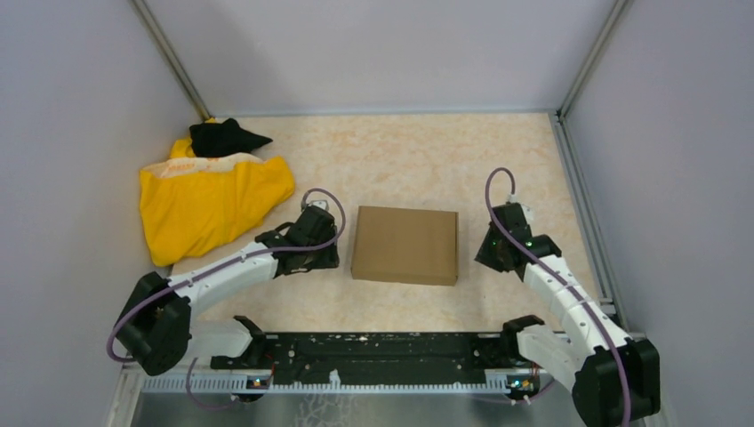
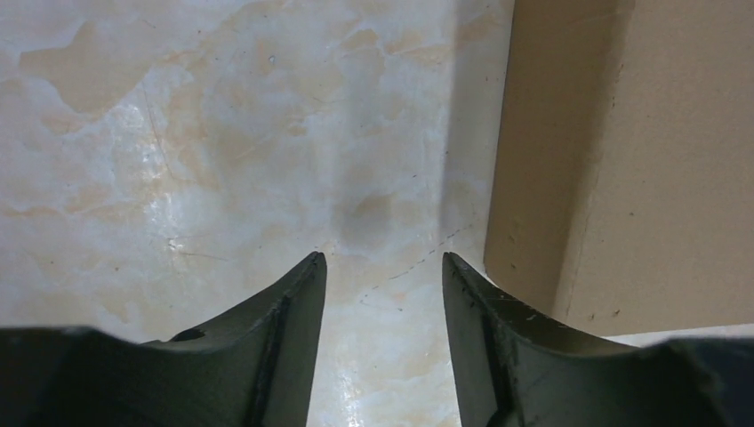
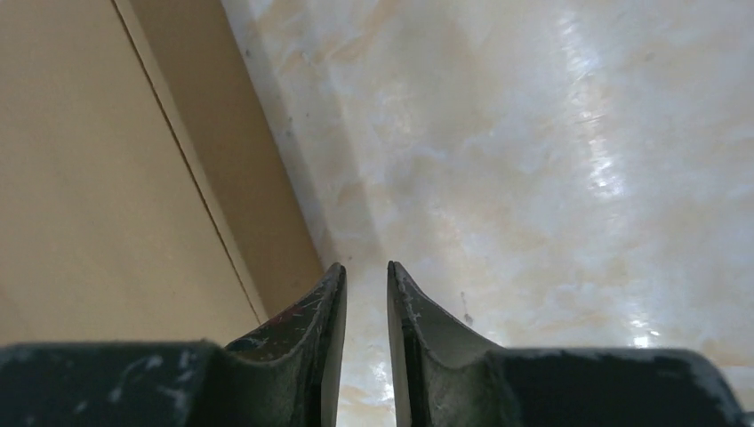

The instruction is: Fold the paper box

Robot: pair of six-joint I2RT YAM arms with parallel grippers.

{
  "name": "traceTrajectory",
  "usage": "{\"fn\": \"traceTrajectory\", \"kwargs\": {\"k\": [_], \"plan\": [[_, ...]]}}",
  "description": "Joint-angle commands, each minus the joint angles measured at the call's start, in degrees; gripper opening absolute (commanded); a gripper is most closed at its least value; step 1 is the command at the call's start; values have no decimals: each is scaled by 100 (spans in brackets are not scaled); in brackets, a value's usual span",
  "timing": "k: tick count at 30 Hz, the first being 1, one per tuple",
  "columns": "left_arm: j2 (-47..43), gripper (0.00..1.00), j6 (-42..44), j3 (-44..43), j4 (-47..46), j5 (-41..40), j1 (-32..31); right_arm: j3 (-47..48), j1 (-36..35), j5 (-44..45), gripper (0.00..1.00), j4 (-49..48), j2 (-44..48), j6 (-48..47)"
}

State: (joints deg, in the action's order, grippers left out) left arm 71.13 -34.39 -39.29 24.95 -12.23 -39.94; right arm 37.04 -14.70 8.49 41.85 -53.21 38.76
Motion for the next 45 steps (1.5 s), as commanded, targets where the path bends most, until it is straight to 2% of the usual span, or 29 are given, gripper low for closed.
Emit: {"fn": "traceTrajectory", "kwargs": {"k": [1,6,19,26,35,37,38,40,41,44,45], "plan": [[291,56,116,61,-511,161,52,-222,24,-975,22,-971,-297,-131],[889,56,141,-35,-898,242,94,-103,-61,-1278,22,-1464,-780,-172],[2033,55,561,-876,-1291,563,698,1279,-433,-1744,22,-2303,-2739,-266],[2790,55,894,-1631,-1370,781,1169,2193,-504,-1885,22,-2623,-3868,-339],[3665,57,1334,-2960,-1098,986,1688,3565,-502,-2088,23,-2551,-5274,-619],[3704,63,1393,-3165,-999,968,1771,3732,-500,-2162,24,-2482,-5426,-632],[3693,70,1410,-3188,-965,915,1801,3778,-503,-2175,25,-2441,-5462,-635],[3586,93,1413,-3143,-931,767,1871,3792,-484,-2138,28,-2317,-5467,-642],[3498,98,1425,-3105,-900,755,1926,3780,-463,-2081,30,-2237,-5425,-671],[3045,99,1426,-2899,-811,716,2035,3551,-332,-1892,38,-2084,-5152,-753],[2872,99,1426,-2813,-782,656,2047,3454,-273,-1823,45,-2047,-5021,-788]]}}
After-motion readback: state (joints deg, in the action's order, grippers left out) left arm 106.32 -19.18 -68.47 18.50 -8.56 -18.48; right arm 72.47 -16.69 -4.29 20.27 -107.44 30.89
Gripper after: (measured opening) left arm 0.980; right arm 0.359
